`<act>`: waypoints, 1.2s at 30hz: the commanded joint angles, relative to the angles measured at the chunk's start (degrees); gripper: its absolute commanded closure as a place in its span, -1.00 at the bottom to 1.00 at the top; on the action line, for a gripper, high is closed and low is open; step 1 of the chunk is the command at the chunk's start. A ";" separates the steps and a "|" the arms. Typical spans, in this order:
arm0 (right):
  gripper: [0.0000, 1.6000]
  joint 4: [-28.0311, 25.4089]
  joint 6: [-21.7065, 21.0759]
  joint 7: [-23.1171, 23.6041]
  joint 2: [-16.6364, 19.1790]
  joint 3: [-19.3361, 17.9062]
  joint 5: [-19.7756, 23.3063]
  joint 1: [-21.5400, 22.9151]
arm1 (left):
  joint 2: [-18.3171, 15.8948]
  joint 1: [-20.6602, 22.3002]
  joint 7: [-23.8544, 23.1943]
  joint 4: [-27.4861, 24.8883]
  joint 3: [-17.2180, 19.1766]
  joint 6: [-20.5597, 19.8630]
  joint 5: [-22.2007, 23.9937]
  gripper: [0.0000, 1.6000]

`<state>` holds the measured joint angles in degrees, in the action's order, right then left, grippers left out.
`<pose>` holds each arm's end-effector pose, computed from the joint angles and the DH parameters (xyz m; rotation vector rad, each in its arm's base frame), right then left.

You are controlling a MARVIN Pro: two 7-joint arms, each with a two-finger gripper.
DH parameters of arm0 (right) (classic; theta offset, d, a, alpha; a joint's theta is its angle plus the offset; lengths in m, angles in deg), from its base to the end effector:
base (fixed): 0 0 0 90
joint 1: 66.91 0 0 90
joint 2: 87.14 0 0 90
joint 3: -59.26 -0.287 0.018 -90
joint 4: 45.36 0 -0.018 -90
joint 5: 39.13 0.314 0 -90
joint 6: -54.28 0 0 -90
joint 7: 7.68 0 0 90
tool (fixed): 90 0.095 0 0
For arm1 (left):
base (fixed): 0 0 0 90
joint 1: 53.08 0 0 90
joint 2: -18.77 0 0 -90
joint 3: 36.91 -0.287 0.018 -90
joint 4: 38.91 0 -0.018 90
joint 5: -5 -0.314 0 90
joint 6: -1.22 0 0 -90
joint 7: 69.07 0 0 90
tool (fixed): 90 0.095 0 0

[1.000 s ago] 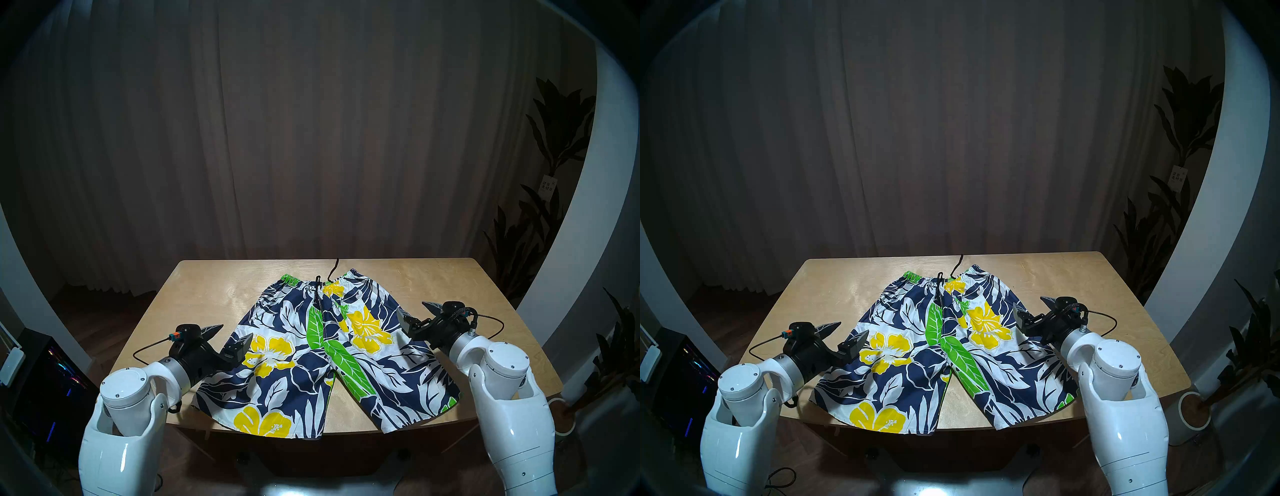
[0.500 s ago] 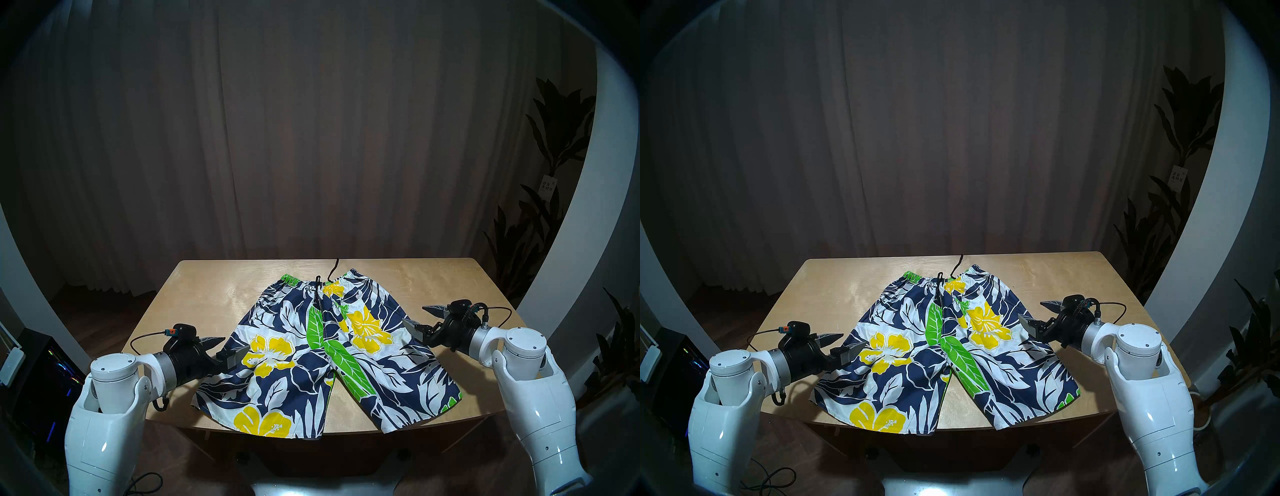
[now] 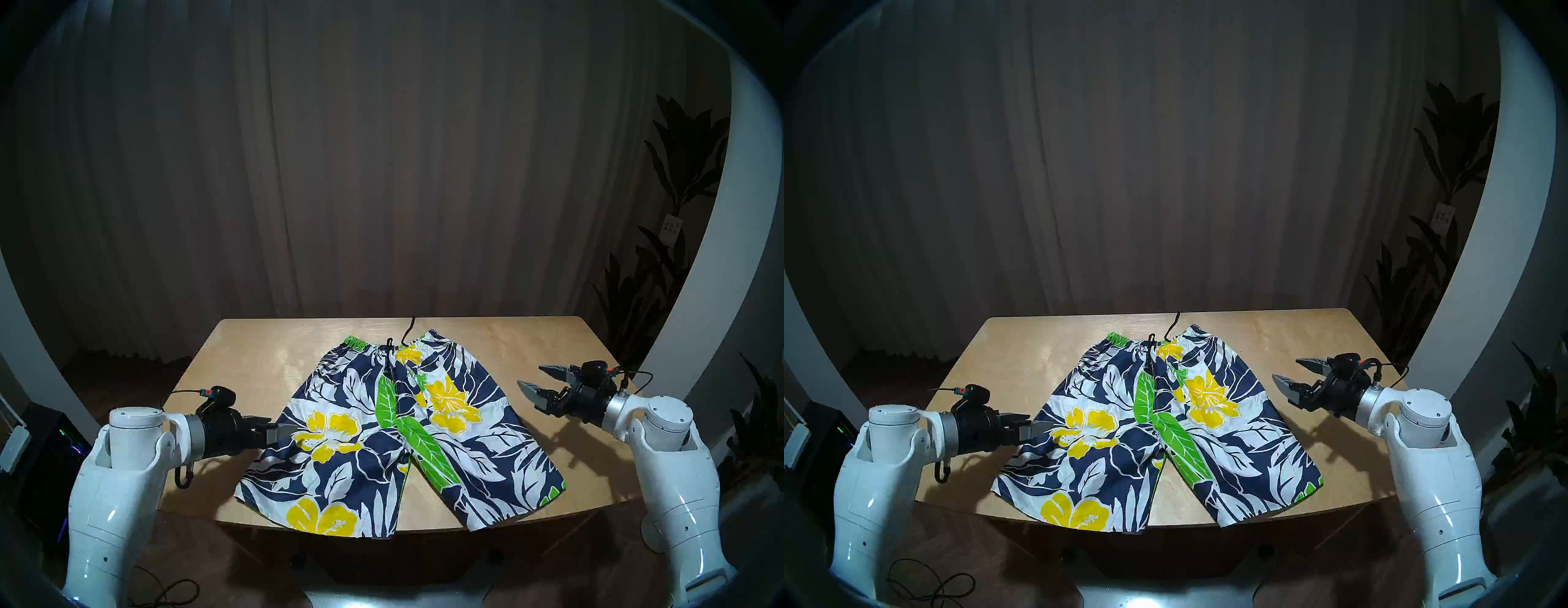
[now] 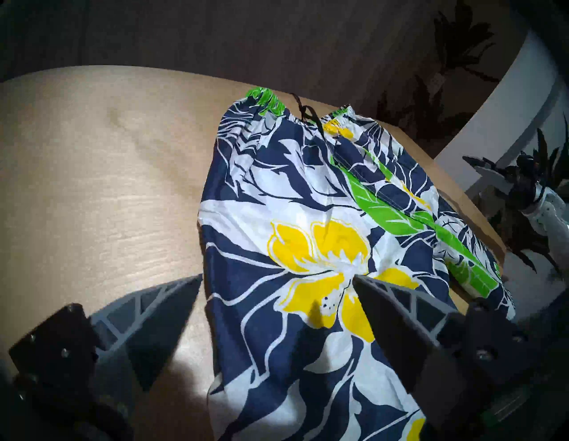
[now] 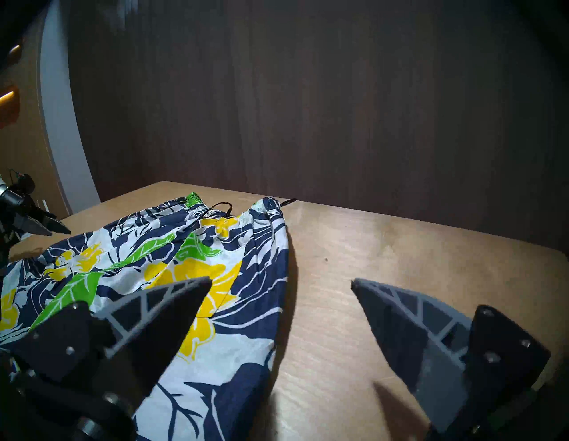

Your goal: Fold the pants in half lengthwise, then in half again, and set them down flat

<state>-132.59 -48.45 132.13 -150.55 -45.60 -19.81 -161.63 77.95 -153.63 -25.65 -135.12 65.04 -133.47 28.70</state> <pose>0.3735 -0.1662 -0.2972 -2.1191 -0.5662 -1.6003 0.3377 0.1425 -0.3083 2.3566 -0.3408 0.9839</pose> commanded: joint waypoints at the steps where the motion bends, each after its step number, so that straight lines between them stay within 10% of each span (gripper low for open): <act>1: -1.00 0.25 2.97 1.33 -1.49 -1.52 2.39 0.17 | -3.92 6.03 -0.76 0.07 -2.59 -1.66 1.18 -1.00; 18: -1.00 1.32 4.86 2.85 -4.16 -3.90 4.83 -1.97 | -4.29 15.08 6.30 8.25 -8.98 -2.52 -2.11 -1.00; 36: -1.00 3.54 8.22 2.73 -6.00 -5.56 4.61 -2.95 | -2.23 25.99 1.24 18.14 -20.29 -3.80 -4.20 -1.00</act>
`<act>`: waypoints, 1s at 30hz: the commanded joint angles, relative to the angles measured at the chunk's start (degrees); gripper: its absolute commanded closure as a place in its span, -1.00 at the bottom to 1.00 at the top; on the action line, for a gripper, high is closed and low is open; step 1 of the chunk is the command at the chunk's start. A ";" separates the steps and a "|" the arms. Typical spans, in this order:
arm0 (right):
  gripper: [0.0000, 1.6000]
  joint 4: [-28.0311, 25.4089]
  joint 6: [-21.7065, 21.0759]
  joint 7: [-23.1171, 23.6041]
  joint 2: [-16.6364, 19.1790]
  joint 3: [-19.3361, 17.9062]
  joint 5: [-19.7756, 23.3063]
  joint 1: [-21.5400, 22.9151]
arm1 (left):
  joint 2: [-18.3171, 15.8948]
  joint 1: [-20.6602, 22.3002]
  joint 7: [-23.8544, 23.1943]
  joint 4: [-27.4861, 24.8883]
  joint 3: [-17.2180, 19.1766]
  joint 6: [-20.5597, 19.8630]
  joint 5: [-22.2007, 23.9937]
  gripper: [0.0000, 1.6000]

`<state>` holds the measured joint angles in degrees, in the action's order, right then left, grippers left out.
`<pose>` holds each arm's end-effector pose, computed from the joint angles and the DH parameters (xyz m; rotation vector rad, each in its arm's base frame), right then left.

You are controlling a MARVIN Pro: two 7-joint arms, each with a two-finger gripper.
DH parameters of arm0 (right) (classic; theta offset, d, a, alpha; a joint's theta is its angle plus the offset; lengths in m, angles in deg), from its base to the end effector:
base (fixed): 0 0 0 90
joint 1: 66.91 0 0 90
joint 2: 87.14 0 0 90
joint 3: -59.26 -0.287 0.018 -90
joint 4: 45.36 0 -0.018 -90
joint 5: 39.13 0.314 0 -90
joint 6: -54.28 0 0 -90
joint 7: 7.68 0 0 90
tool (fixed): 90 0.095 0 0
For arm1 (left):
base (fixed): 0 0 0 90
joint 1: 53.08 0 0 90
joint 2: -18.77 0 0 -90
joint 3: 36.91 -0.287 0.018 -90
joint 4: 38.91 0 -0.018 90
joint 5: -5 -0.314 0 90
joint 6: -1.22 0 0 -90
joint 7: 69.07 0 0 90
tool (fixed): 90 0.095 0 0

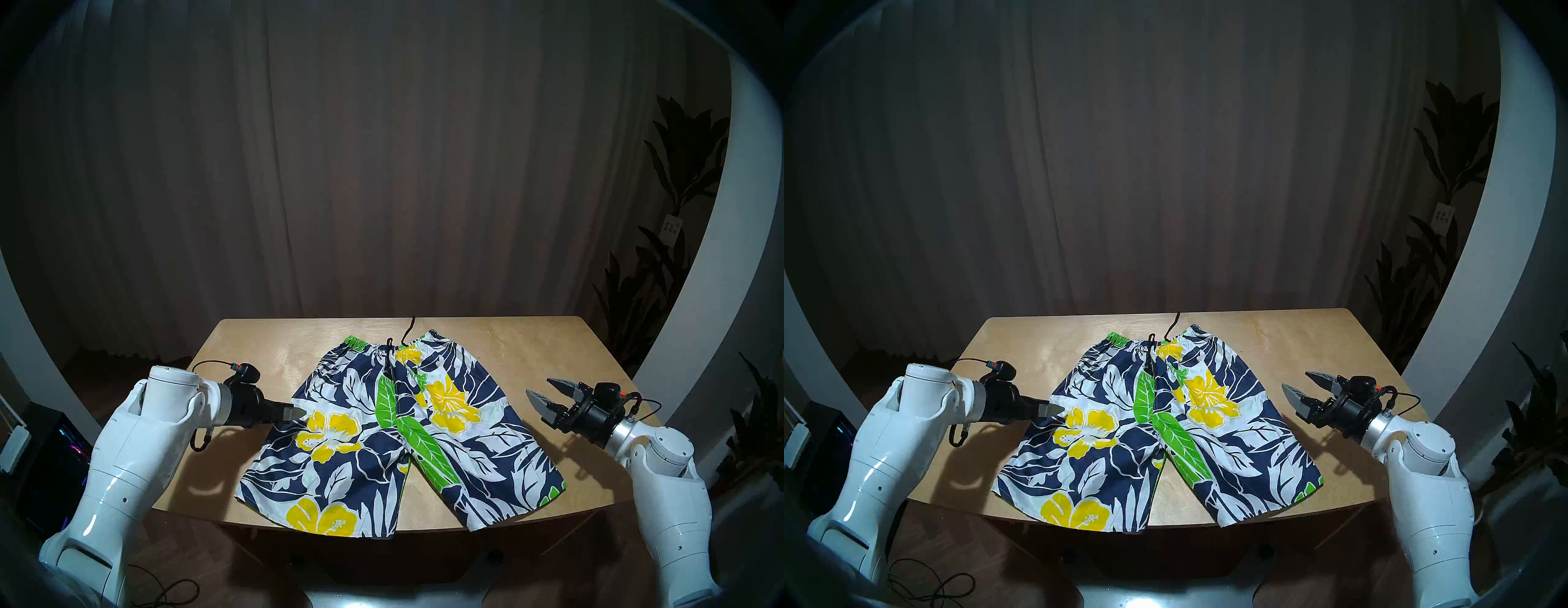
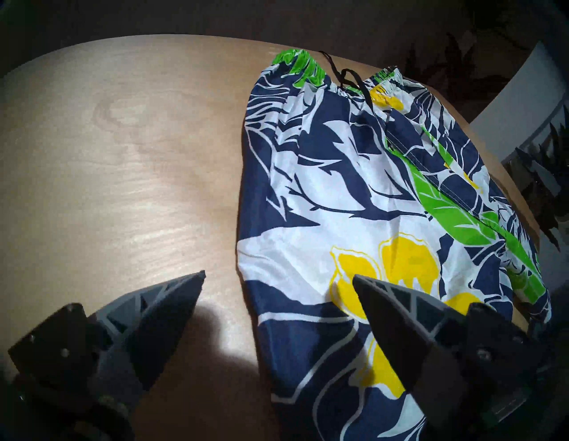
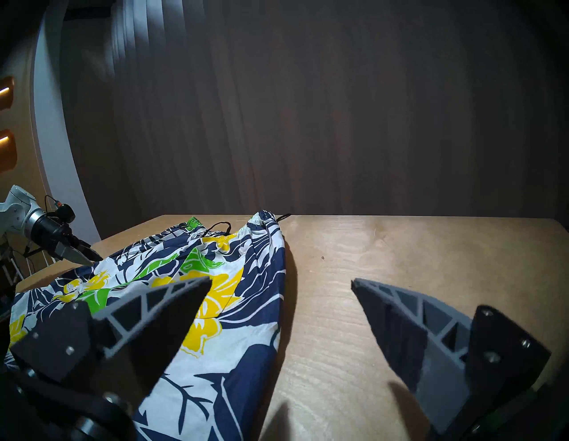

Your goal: Fold the pants in half lengthwise, then in half again, and set them down flat

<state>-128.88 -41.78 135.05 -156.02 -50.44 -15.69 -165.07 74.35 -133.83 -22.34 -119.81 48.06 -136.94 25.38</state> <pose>0.3457 -0.1750 -0.3305 -2.0108 -0.3887 -1.6801 0.4151 0.1273 -0.3194 2.4981 -0.4445 0.8420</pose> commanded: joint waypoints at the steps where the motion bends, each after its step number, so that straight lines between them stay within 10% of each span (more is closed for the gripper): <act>1: -1.00 -0.12 1.71 -0.22 -0.65 -0.81 0.49 0.48 | 1.53 6.50 -2.46 3.16 -3.60 -0.25 -1.07 -1.00; 13: -1.00 0.11 2.73 -1.01 -2.29 -2.42 0.85 0.01 | 1.76 13.60 -7.79 11.11 -9.78 -1.65 -2.68 -1.00; 30: -1.00 2.02 3.27 -1.05 -2.42 -2.77 0.68 1.25 | 2.14 4.35 -4.64 1.85 -5.46 -6.85 -0.25 -1.00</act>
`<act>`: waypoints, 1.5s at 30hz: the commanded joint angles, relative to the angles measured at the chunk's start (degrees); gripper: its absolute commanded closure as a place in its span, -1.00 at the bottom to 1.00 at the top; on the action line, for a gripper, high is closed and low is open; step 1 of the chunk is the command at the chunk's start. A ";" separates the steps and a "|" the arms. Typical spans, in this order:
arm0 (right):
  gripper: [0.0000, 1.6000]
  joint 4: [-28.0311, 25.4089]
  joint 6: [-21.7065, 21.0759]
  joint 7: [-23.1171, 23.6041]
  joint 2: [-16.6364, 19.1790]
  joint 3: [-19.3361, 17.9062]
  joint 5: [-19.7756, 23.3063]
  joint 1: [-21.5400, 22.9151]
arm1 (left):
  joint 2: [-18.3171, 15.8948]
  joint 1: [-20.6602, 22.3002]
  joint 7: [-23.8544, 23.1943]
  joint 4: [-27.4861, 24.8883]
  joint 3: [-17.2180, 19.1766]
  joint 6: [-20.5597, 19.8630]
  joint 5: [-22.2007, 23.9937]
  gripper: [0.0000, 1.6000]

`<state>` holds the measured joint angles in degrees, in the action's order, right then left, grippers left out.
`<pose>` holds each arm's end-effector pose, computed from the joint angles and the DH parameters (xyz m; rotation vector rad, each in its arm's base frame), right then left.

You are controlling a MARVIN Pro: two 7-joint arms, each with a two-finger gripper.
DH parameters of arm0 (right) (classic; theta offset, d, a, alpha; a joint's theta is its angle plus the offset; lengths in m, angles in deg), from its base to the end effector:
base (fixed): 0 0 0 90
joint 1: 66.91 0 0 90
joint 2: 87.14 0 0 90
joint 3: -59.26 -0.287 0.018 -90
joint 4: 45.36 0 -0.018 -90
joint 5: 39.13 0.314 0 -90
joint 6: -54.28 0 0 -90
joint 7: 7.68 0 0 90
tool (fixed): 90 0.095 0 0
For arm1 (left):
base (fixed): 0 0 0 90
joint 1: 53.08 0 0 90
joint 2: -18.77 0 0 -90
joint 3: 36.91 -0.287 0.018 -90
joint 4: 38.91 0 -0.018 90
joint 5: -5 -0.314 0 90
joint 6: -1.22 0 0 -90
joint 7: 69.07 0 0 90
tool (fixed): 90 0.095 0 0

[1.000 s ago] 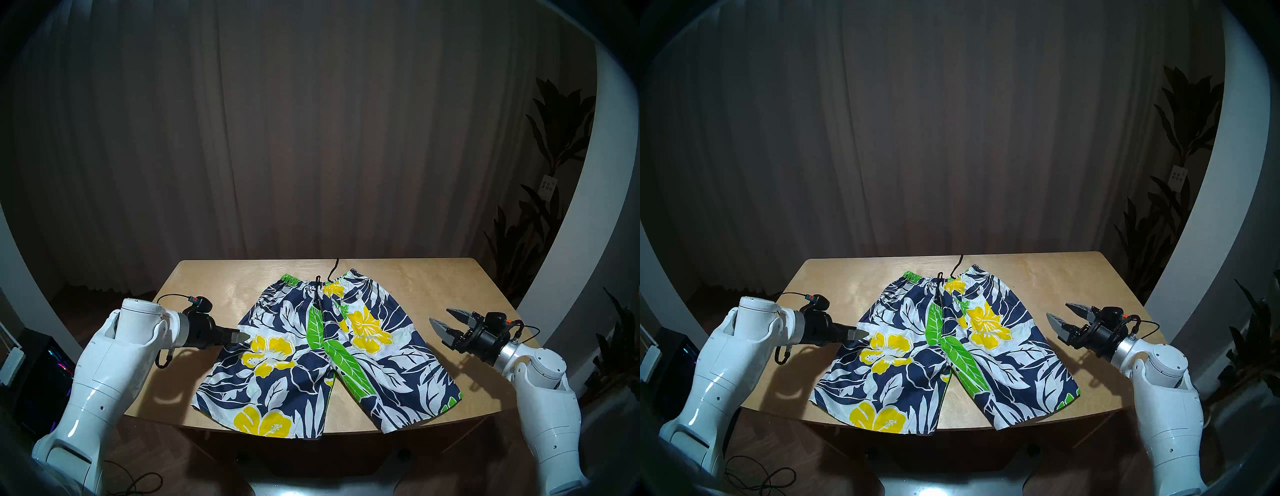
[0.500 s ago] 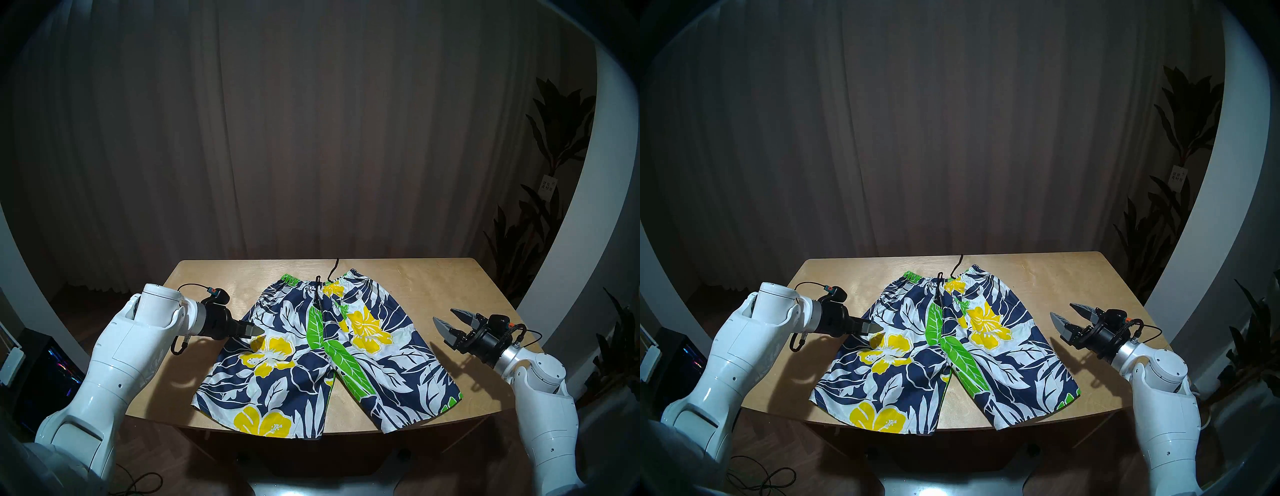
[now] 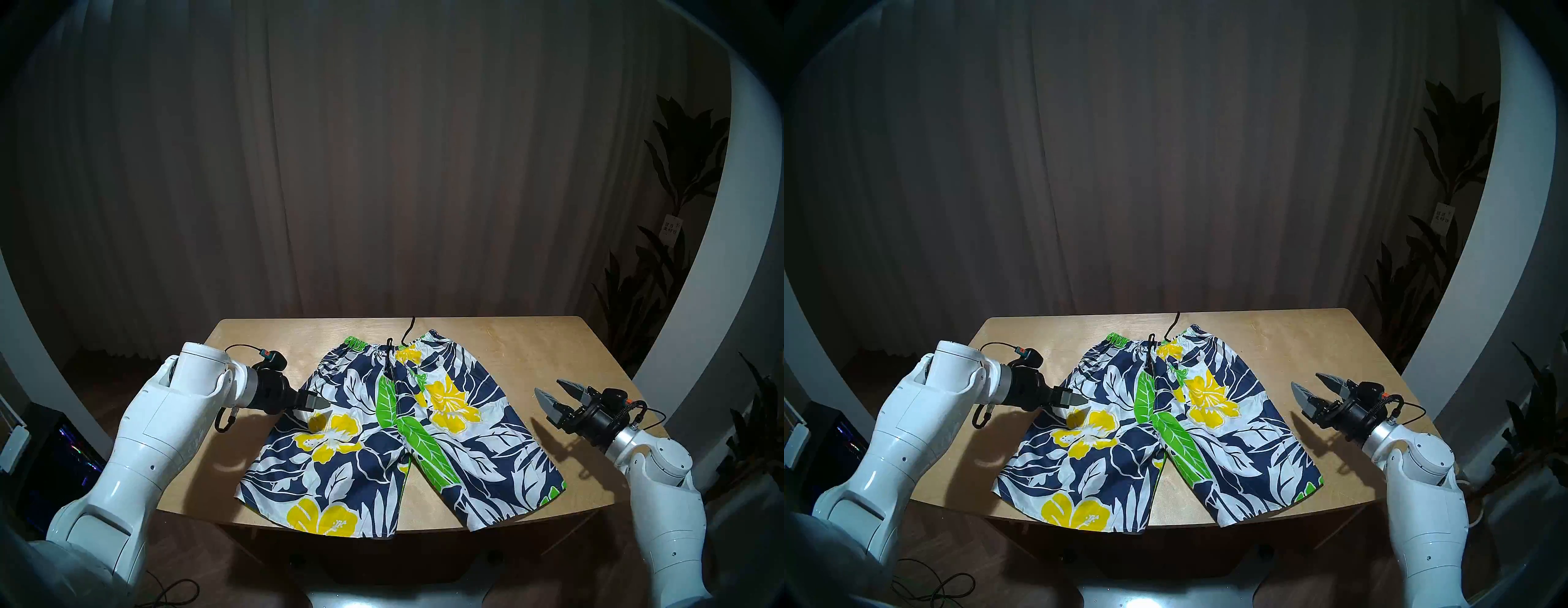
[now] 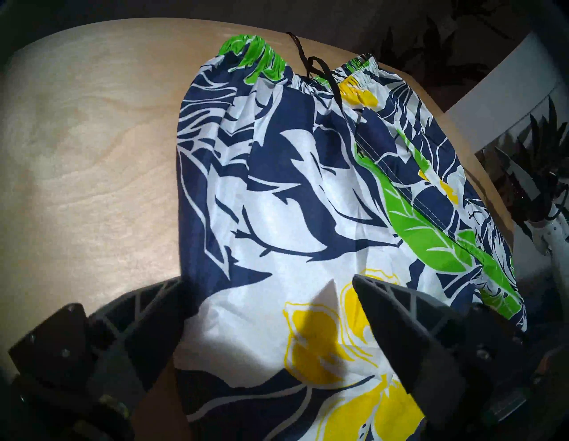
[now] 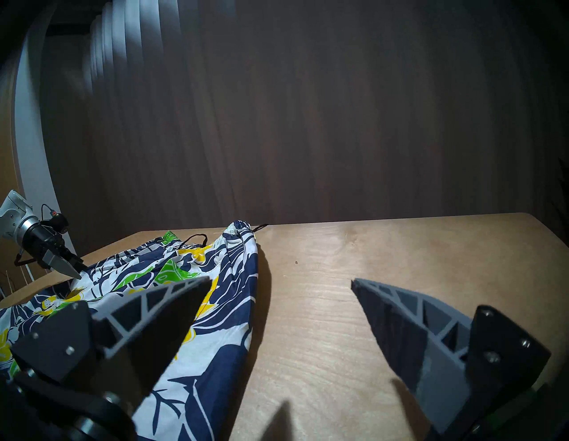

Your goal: Fold the pants in half lengthwise, then in half again, and set them down flat

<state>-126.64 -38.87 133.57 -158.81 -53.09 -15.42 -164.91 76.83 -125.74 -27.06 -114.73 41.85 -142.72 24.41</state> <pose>0.3412 -0.1848 -0.3424 -2.0087 -0.2798 -1.7614 0.4390 0.0922 -0.3148 2.4349 -0.4619 0.6860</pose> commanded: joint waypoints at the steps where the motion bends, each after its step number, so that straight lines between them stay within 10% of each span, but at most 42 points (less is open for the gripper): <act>1: -1.00 -0.15 0.32 0.49 0.31 -0.16 0.47 1.17 | -0.28 -4.05 0.34 -3.57 0.99 -1.06 0.87 -1.00; 7: -1.00 -0.29 0.08 0.22 -0.22 -0.55 0.69 1.22 | 0.78 -4.15 2.79 -3.41 1.39 -1.06 0.62 -0.84; 10: -1.00 -0.54 0.02 -0.06 -0.39 -0.82 0.64 1.06 | 1.71 -3.79 3.82 -3.08 2.18 -1.06 1.05 0.11; 16: -1.00 -0.98 0.06 -0.59 -0.79 -1.48 0.52 0.61 | 2.94 -3.01 5.80 -4.26 3.60 -1.06 1.58 1.00; 24: -1.00 -0.68 0.18 -0.73 -0.86 -1.82 0.51 0.59 | 5.93 -1.97 11.03 -7.88 6.38 -1.06 2.30 0.77; 45: -1.00 -0.05 -0.62 -1.48 -2.44 -2.44 0.86 1.14 | 15.75 -5.55 28.63 -23.88 5.92 -1.06 4.71 1.00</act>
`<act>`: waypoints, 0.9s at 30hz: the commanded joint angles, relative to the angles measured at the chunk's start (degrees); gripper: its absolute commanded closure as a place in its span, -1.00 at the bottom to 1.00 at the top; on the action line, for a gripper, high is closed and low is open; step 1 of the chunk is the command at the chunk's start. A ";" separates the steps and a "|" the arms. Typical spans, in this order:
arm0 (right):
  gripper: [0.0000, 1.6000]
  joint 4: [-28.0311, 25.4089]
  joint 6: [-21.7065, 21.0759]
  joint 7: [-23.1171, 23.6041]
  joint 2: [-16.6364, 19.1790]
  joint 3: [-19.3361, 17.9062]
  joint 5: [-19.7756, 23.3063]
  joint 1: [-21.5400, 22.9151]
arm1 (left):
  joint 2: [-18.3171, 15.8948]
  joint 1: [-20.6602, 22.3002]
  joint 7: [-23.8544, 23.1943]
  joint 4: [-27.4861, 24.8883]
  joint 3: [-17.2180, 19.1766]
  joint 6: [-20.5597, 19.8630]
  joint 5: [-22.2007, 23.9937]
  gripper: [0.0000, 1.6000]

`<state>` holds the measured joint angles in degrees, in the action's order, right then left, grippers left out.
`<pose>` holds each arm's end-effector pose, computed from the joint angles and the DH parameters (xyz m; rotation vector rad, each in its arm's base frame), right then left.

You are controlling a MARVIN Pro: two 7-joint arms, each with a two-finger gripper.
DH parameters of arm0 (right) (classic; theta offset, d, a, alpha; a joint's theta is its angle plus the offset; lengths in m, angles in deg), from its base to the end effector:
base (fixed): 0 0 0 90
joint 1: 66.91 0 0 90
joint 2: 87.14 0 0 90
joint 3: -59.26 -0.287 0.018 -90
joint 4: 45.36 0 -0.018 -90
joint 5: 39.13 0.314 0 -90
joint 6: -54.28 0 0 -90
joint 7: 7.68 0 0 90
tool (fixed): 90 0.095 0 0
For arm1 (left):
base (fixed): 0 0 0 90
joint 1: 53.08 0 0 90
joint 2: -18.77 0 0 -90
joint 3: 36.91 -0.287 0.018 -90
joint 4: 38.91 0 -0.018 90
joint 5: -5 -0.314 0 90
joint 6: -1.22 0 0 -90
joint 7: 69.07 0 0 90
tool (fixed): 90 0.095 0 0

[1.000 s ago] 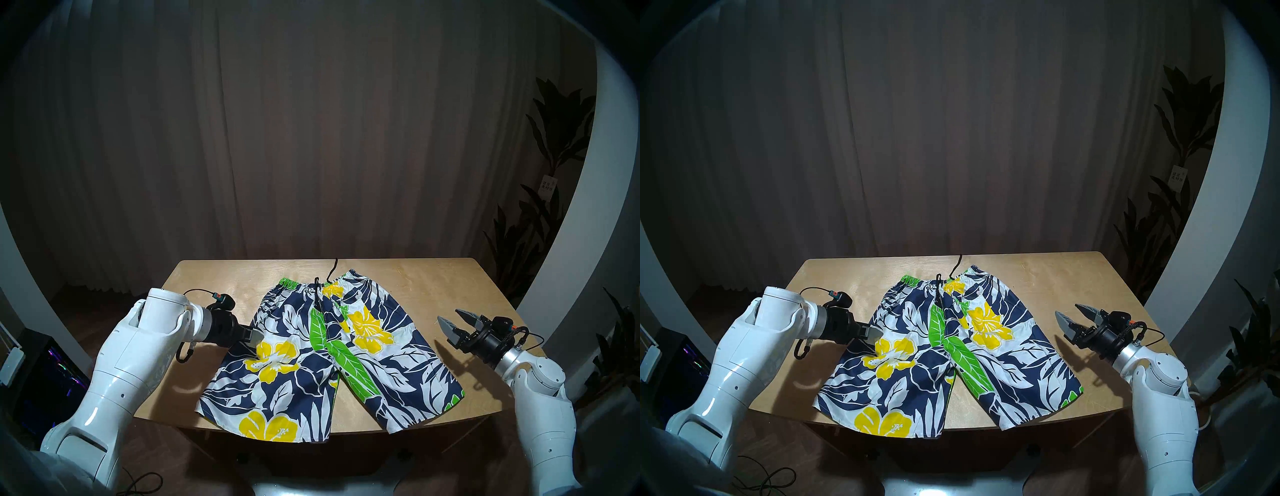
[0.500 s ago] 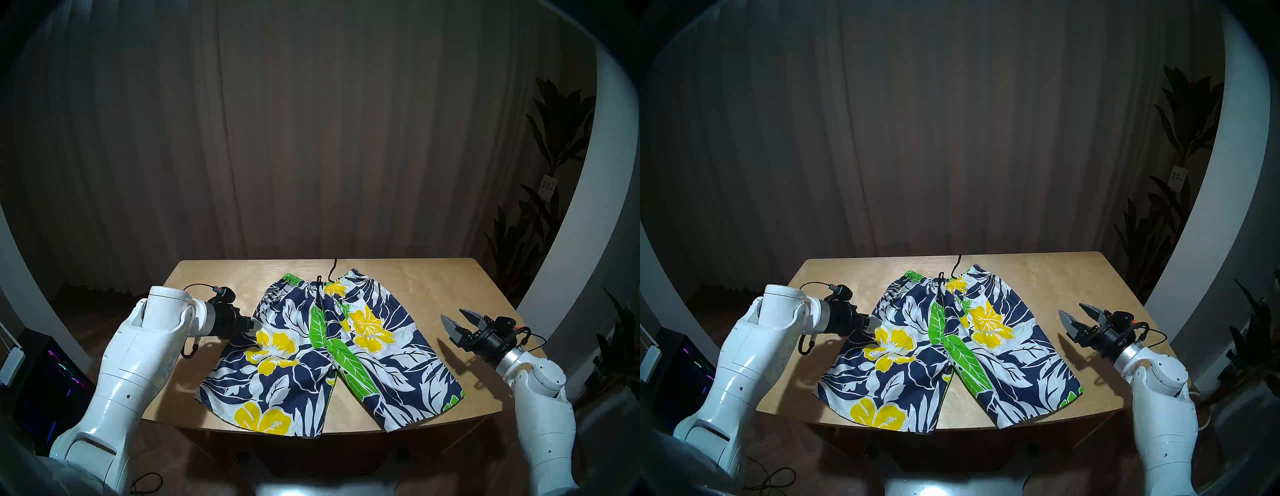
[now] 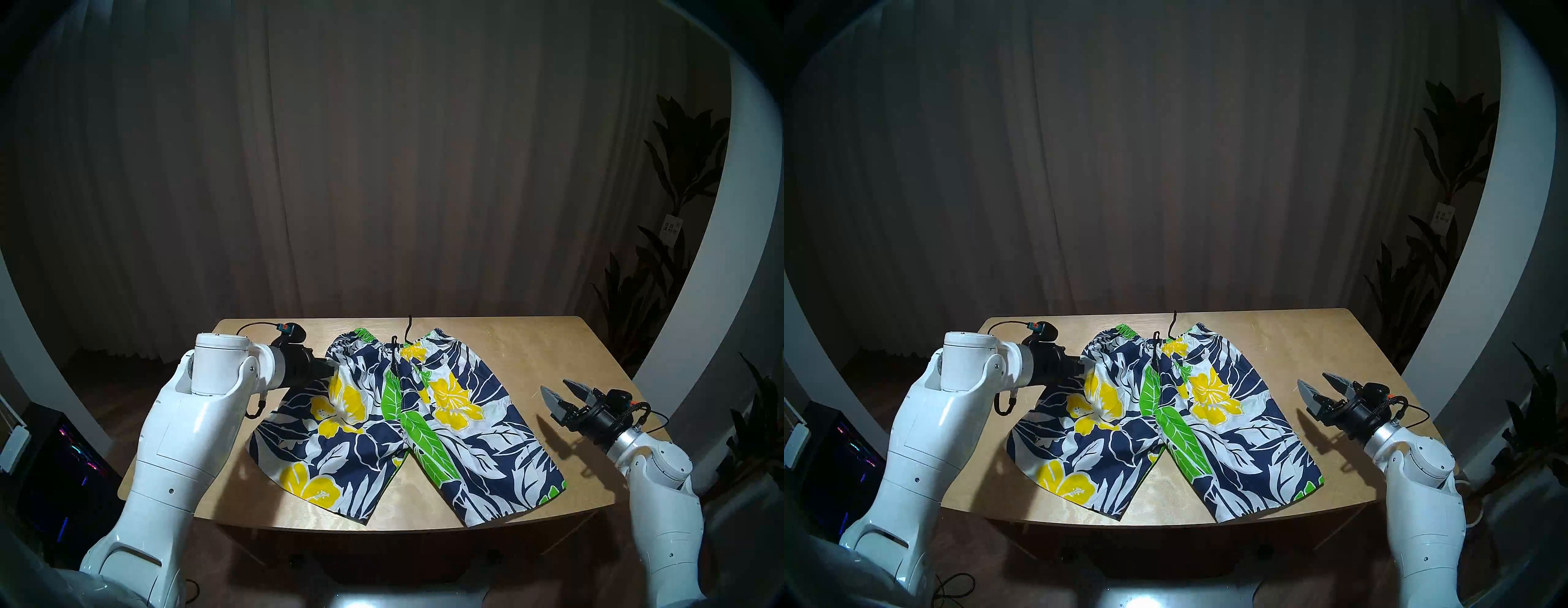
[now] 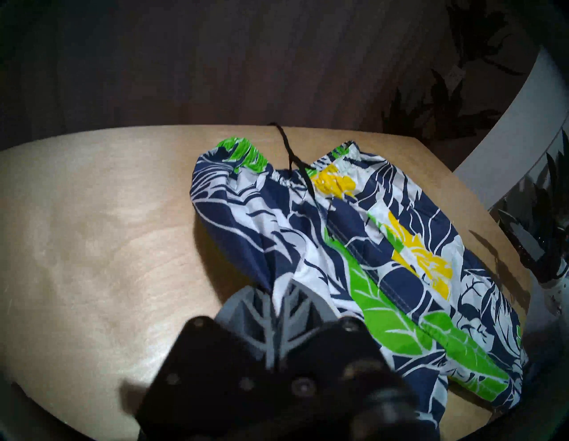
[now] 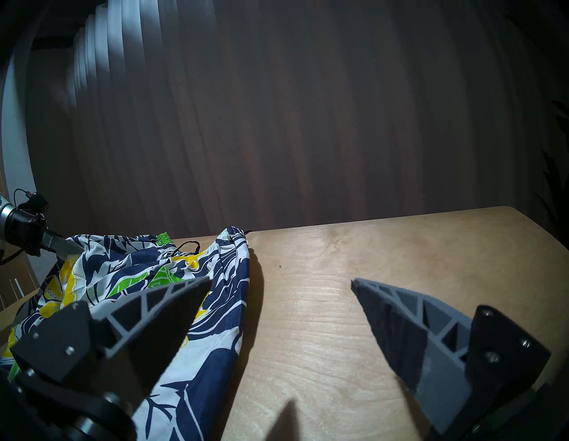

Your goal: Fold the pants in half lengthwise, then in half again, and set them down flat

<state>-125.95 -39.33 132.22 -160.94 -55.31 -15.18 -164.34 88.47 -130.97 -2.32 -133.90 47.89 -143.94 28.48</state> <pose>0.3405 -0.1911 -0.3459 -2.0110 -0.1770 -1.7958 0.4416 0.0207 -0.2506 2.4280 -0.3719 1.1049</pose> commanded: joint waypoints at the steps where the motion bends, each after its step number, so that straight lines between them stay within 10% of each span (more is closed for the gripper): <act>1: -1.00 -0.57 -0.08 -0.24 -0.46 -0.38 0.70 0.68 | 5.59 -0.72 5.77 -5.89 -0.51 0.16 0.91 1.00; 27: -1.00 -4.24 2.57 -2.86 -5.23 3.80 -0.24 2.50 | 21.39 -1.68 32.56 -11.75 -11.60 0.16 -0.92 1.00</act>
<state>-126.33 -38.98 129.36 -164.52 -53.21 -14.83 -162.86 104.74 -133.47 24.60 -143.88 37.50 -143.96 28.94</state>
